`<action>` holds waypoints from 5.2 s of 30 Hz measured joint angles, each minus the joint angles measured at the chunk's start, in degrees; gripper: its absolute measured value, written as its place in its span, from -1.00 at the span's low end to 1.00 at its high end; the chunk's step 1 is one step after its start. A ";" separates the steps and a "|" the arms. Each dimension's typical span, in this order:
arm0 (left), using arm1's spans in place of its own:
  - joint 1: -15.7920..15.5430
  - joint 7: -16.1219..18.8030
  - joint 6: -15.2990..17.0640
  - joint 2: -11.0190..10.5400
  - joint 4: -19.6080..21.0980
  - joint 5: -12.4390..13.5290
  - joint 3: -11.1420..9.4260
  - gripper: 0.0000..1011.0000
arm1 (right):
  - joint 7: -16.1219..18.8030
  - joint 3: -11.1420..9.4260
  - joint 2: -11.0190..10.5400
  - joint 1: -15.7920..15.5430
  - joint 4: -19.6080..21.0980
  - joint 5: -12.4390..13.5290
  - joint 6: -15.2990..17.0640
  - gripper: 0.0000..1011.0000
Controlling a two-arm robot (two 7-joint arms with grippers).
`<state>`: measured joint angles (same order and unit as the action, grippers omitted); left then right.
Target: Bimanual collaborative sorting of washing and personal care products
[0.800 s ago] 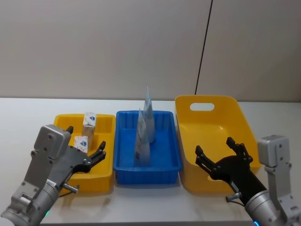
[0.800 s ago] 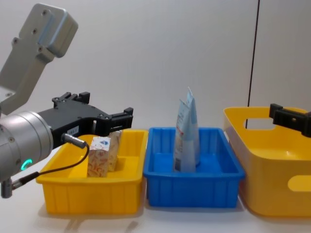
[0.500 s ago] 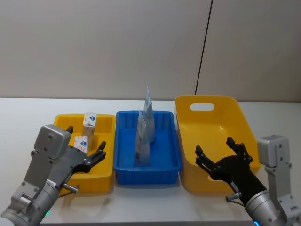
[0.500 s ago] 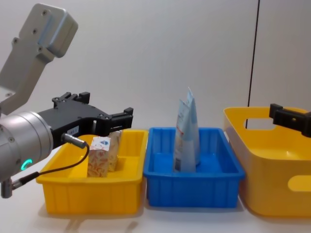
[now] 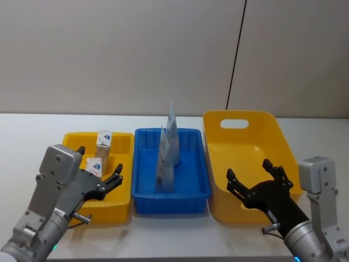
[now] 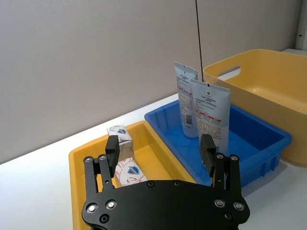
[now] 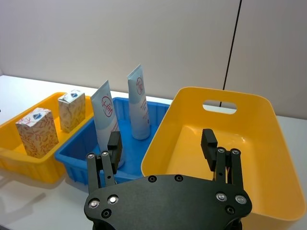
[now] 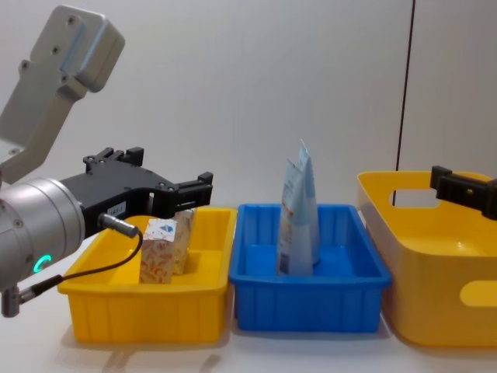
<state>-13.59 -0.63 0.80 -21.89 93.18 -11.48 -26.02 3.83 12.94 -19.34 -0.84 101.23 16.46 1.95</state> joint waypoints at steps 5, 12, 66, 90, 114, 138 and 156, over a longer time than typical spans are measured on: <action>0.00 0.00 0.00 0.00 0.00 0.00 0.00 0.98 | 0.00 0.00 0.00 0.00 0.00 0.00 0.00 0.98; -0.15 0.30 0.20 0.58 -0.24 0.14 -0.01 0.98 | 0.00 0.00 0.00 0.00 0.00 0.00 0.00 0.98; 3.74 10.33 19.55 9.08 2.73 3.68 0.78 0.98 | 0.00 0.00 0.00 0.00 0.00 0.00 0.00 0.98; 1.50 6.45 12.32 10.27 -6.62 1.44 4.30 0.98 | 0.00 0.00 0.00 0.00 0.00 0.00 0.00 0.98; -4.48 2.58 11.14 11.37 -14.66 1.73 5.24 0.98 | 0.00 0.00 0.00 0.00 0.00 0.00 0.00 0.98; -11.01 -0.05 8.59 13.56 -25.10 2.29 6.19 0.98 | 0.00 0.00 0.00 0.00 0.00 0.00 0.00 0.98; -15.13 -1.18 5.86 15.22 -31.77 3.22 6.65 0.22 | 0.00 0.00 0.00 0.00 0.00 0.00 0.00 0.98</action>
<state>-28.72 -1.81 6.66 -6.68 61.41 -8.26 -19.37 3.83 12.94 -19.33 -0.84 101.23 16.46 1.95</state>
